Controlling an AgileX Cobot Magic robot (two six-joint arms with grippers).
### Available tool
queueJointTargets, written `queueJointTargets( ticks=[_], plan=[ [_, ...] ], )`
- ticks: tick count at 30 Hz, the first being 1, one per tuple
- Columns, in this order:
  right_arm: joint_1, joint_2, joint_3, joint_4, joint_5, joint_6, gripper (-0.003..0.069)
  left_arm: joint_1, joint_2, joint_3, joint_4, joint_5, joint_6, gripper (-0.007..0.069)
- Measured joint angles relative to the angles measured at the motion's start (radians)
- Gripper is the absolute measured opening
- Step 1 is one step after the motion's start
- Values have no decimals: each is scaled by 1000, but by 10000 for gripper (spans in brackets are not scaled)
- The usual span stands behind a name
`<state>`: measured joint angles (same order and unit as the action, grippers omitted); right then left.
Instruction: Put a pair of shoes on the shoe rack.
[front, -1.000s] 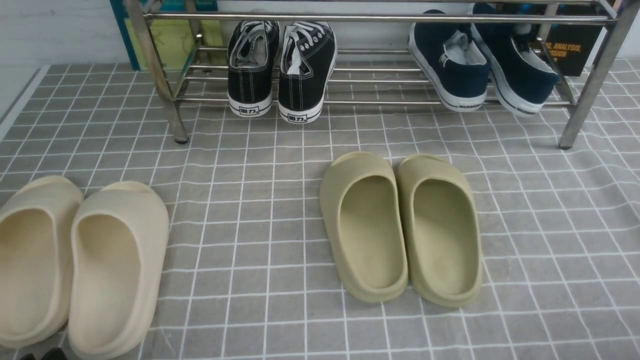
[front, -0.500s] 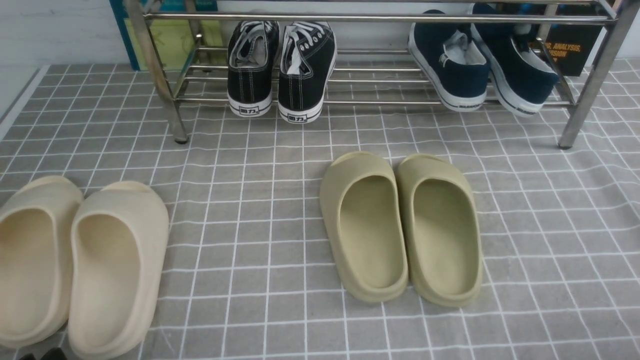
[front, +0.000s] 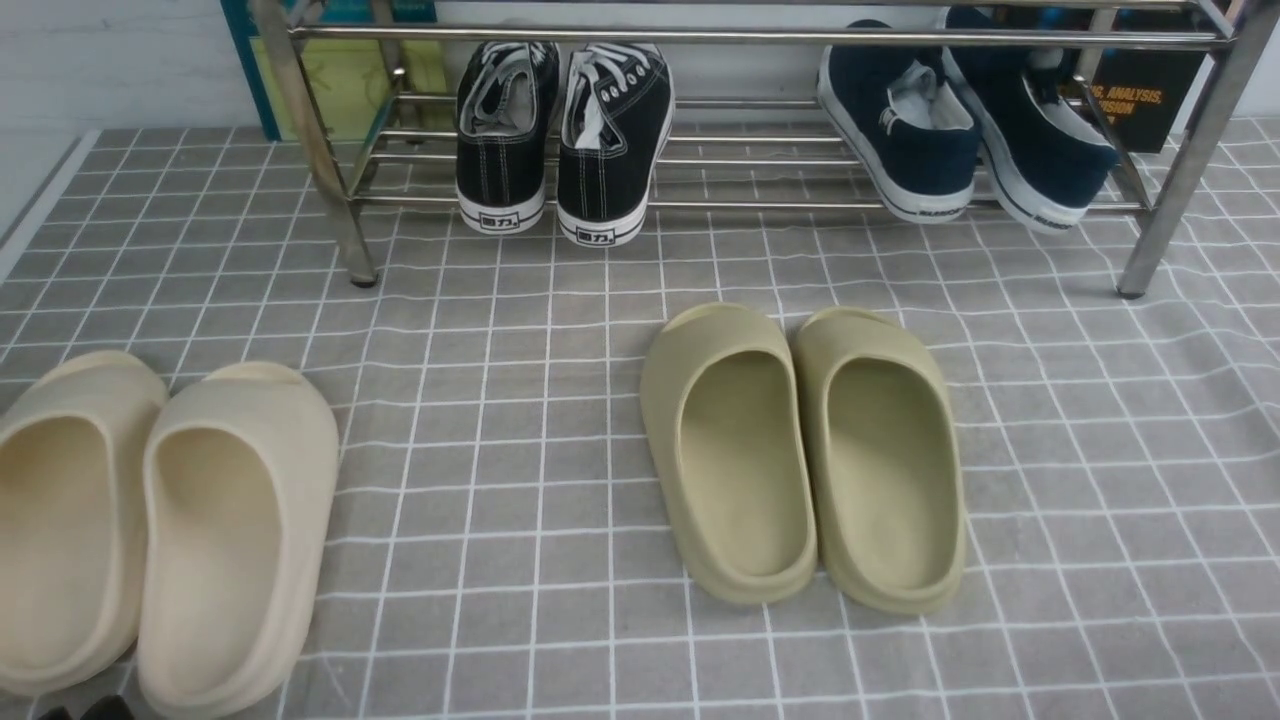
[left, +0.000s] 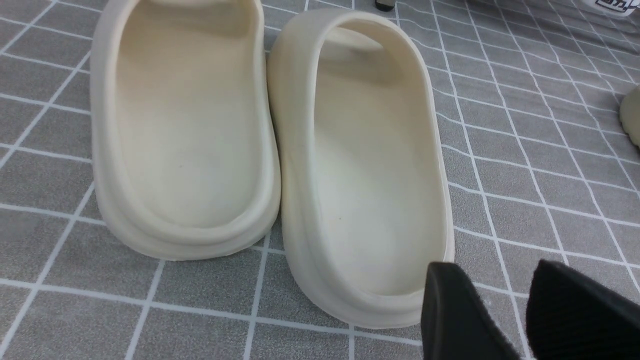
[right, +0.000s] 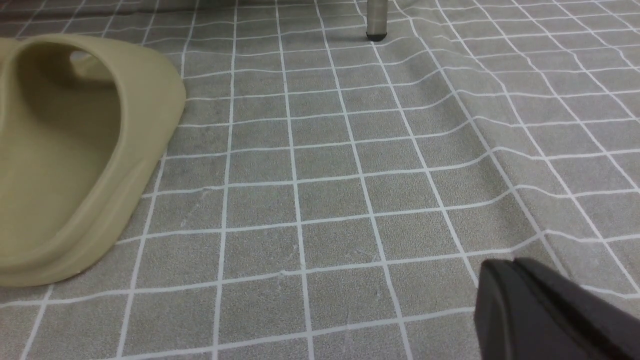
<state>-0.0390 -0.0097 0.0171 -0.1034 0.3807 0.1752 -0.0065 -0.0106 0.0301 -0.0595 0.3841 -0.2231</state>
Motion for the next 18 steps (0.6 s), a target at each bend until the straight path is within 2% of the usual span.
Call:
queueJointTargets(
  ticks=[18],
  plan=[
    [0,0,0,0,0,-1,15,0,0,0,0,0,0,238]
  ],
)
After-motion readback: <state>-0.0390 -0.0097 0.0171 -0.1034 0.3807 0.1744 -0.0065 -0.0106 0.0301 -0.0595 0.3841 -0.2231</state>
